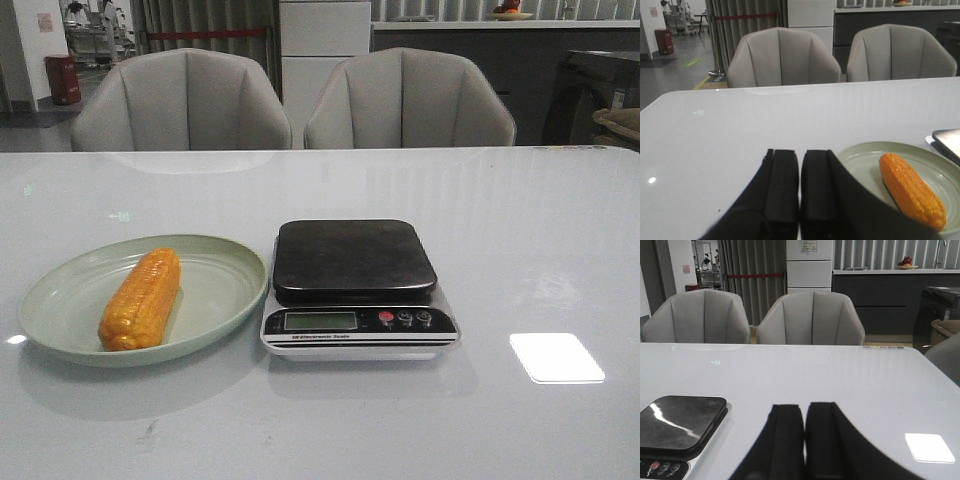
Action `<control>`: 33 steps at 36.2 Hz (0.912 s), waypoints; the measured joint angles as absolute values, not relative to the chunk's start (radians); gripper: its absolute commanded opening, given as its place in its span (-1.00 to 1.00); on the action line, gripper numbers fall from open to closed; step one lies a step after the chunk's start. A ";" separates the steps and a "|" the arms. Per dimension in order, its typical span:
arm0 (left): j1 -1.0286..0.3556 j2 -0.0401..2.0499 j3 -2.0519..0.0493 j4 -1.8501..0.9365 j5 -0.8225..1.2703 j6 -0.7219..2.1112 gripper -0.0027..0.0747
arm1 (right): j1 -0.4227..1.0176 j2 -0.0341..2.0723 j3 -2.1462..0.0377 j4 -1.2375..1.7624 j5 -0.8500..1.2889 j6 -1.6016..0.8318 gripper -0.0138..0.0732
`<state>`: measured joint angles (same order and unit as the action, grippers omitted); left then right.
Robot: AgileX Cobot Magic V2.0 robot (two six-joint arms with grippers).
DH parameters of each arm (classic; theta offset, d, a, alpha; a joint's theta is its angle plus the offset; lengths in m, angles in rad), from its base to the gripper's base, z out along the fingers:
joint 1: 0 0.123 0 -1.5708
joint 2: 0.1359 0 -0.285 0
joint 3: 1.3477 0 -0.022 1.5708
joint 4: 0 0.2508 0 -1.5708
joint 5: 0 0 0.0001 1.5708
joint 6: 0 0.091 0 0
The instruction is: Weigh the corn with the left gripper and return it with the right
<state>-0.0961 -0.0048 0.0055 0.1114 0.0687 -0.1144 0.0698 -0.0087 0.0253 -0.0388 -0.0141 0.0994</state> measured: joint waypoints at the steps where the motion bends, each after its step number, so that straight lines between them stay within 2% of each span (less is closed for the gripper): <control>1: -0.096 -0.005 0.006 0.111 0.032 -0.114 -0.59 | 0.070 -0.009 0.025 -0.039 -0.014 0.099 -0.26; 7: -0.096 -0.005 -0.003 0.092 -0.152 -0.114 -0.59 | 0.070 -0.009 0.025 -0.039 -0.014 0.099 -0.26; 12: -0.096 0.036 -0.160 0.090 0.013 -0.114 -0.59 | 0.070 -0.009 0.025 -0.039 -0.014 0.099 -0.26; 18: -0.096 0.215 -0.360 0.065 0.257 -0.114 -0.59 | 0.070 -0.009 0.025 -0.039 -0.014 0.099 -0.26; 22: -0.096 0.304 -0.402 0.054 0.361 -0.114 -0.59 | 0.070 -0.009 0.025 -0.039 -0.014 0.099 -0.26; 29: -0.096 0.400 -0.402 0.048 0.383 -0.114 -0.59 | 0.070 -0.009 0.025 -0.039 -0.014 0.099 -0.26; 33: -0.096 0.435 -0.403 0.042 0.377 -0.114 -0.50 | 0.070 -0.009 0.025 -0.039 -0.014 0.099 -0.26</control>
<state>-0.0961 0.4348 -0.4030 0.0418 0.3767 -0.1144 0.0698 -0.0087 0.0253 -0.0388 -0.0141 0.0994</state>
